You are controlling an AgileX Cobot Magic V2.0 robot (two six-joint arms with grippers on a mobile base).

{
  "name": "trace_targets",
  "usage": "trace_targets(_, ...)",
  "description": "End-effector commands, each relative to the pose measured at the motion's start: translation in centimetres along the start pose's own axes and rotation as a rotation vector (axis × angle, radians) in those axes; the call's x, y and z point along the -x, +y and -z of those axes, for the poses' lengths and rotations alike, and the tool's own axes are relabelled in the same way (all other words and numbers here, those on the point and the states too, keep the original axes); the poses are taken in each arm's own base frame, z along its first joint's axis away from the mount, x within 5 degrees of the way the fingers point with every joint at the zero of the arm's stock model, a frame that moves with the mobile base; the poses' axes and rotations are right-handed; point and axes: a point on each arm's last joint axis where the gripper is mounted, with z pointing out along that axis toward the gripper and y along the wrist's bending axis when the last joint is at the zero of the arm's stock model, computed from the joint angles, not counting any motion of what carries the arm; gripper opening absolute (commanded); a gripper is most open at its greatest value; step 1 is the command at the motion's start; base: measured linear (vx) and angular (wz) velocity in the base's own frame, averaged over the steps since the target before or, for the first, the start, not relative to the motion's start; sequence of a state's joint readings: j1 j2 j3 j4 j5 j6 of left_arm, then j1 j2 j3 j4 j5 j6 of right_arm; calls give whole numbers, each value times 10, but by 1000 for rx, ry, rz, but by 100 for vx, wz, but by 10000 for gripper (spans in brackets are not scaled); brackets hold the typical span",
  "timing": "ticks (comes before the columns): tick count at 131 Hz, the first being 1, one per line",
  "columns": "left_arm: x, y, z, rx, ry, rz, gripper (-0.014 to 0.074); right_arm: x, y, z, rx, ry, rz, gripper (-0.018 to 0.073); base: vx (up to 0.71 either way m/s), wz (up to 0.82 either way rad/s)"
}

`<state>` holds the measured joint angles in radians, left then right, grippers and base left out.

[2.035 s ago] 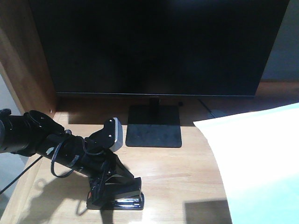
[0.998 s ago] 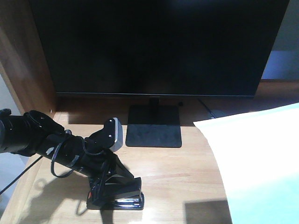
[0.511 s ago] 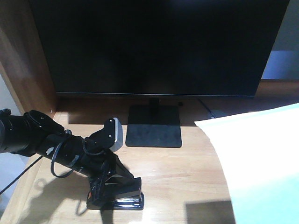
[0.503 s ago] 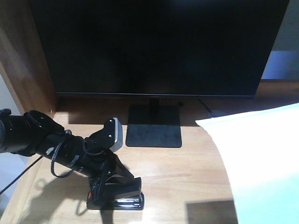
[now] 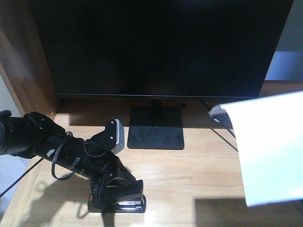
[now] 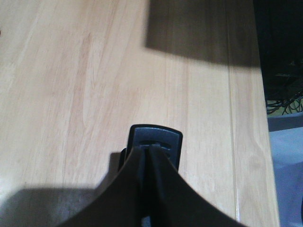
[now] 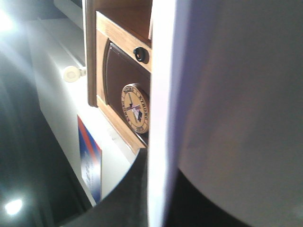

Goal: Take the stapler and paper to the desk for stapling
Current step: 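Swing the white paper with the right gripper over the desk beside the stapler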

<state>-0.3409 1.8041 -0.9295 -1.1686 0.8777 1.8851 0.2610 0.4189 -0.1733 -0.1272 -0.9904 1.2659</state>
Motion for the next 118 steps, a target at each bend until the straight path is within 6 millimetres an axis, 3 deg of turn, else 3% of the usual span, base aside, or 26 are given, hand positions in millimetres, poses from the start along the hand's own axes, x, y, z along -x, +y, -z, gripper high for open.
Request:
trace_targets(1,20,-4,10,0,-76,-10,-6,2,2,-22,19,9,23,-3,0,0)
trace_targets(55,20,-4,10,0,-76,-10,-6,-16,-52,-45,-97,53,-115,-3,0,0)
trace_targets(85,20,-4,10,0,-76,-10,-6,-11,-86,-46,-168,37,-173,-3,0,0)
trace_targets(118,20,-4,10,0,-76,-10,-6,-1,-119,-55,-291,317,-201,-3,0,0)
